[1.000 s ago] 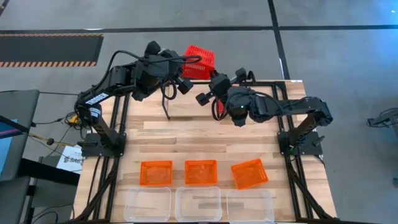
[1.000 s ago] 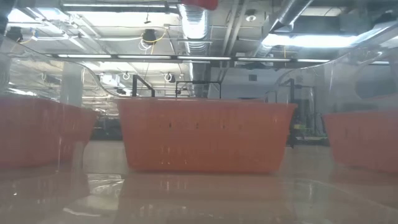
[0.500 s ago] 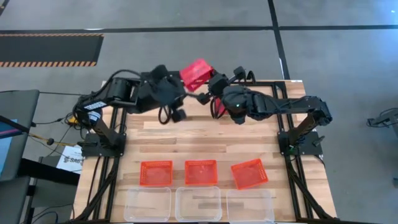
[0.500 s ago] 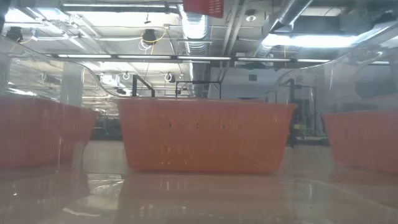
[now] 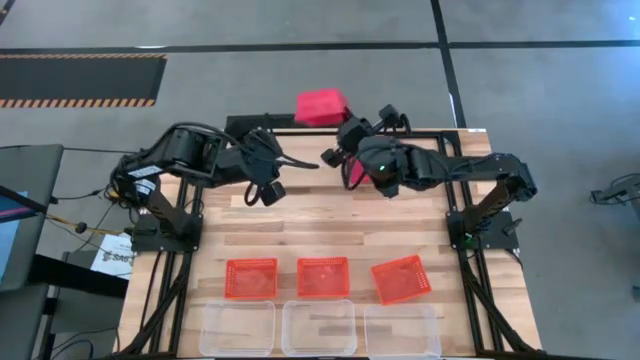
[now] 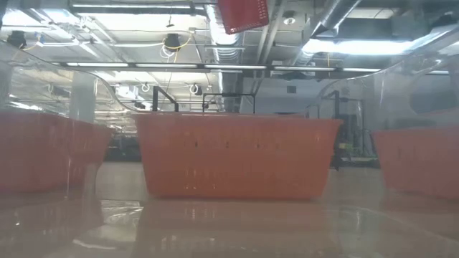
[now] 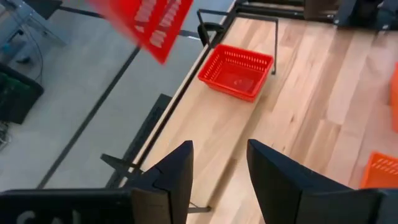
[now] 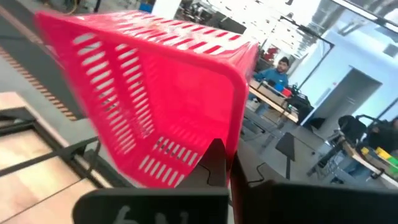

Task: Stack baskets on shelf by color
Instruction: Stack the red bin on top of the red bins on the shelf

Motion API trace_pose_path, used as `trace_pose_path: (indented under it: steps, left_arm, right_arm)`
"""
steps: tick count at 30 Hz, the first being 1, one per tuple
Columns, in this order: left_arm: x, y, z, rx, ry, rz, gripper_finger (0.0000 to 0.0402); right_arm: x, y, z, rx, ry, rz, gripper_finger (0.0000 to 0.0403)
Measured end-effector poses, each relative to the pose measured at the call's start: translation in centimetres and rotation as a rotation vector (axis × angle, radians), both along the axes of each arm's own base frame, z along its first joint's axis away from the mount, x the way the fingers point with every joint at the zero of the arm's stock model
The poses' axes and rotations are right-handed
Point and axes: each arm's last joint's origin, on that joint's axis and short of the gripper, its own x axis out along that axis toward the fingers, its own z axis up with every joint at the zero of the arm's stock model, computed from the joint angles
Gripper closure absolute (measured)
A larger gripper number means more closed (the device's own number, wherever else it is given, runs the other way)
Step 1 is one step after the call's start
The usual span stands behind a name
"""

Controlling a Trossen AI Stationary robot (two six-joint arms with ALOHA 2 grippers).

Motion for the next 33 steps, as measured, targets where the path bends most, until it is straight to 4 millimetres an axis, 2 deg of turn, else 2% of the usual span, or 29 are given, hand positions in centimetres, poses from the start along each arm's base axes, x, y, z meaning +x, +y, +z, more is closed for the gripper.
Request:
trace_pose_path:
  steps: [4,7,10,13,16,22,28,33]
  left_arm:
    - [-0.1,0.0,0.0,0.001,-0.007,0.011,0.0262]
    - [-0.1,0.1,0.0,0.015,-0.002,0.012,0.0262]
    - [-0.1,0.1,0.1,0.034,-0.004,0.026,0.0262]
    - [-0.1,0.2,0.1,0.042,-0.004,0.031,0.0263]
    - [-0.1,0.2,0.1,0.051,-0.004,0.037,0.0263]
    - [-0.1,0.3,0.1,0.076,-0.010,0.059,0.0263]
    - [-0.1,0.3,0.2,0.082,-0.011,0.065,0.0263]
    - [-0.1,0.3,0.2,0.093,-0.016,0.078,0.0263]
  right_arm:
    - [-3.4,-0.2,1.9,0.085,-0.122,0.042,0.0401]
    - [-6.6,-1.2,2.7,0.246,-0.245,0.111,0.0402]
    - [-9.5,-2.9,2.2,0.467,-0.302,0.116,0.0401]
    - [-11.1,-4.2,0.9,0.601,-0.263,0.009,0.0402]
    - [-11.4,-5.4,-0.3,0.724,-0.210,-0.037,0.0402]
    - [-9.8,-8.3,-1.9,0.847,-0.149,-0.014,0.0402]
    - [-8.0,-12.0,-4.7,1.028,-0.060,0.000,0.0402]
    - [-7.0,-14.3,-6.9,1.152,-0.023,-0.030,0.0402]
